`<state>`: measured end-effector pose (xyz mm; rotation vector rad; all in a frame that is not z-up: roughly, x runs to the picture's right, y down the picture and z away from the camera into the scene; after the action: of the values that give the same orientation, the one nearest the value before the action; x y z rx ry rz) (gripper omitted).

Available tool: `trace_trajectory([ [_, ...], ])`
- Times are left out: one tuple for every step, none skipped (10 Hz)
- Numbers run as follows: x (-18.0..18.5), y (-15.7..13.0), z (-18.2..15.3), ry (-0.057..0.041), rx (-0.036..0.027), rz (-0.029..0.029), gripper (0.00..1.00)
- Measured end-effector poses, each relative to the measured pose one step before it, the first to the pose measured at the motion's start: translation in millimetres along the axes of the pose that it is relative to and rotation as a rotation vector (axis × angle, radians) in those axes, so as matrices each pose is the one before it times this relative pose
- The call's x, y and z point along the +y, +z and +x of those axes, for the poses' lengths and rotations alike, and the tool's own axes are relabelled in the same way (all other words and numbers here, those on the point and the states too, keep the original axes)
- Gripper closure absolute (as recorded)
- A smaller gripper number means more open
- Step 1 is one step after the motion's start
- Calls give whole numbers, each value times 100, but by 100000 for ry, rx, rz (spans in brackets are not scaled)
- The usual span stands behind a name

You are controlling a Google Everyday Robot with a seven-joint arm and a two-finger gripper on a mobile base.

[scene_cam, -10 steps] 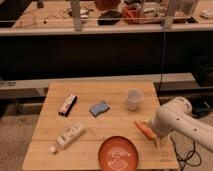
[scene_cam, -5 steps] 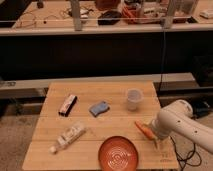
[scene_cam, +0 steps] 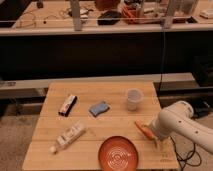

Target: Drag the pepper across the table

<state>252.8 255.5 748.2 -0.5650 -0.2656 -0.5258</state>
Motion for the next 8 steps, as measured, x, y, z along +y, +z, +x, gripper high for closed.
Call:
trace_trajectory([
  [-12, 131, -56, -30, -364, 10, 20],
  [-55, 119, -72, -142, -266, -8, 20],
  [53, 119, -76, -449, -352, -45, 20],
  [158, 83, 71, 161, -168, -61, 20],
  [-12, 124, 21, 44, -195, -100, 20],
  [-325, 172, -194, -579, -408, -16, 20],
  [83, 49, 77, 207, 0, -132, 21],
  [43, 83, -27, 43, -199, -337, 26],
])
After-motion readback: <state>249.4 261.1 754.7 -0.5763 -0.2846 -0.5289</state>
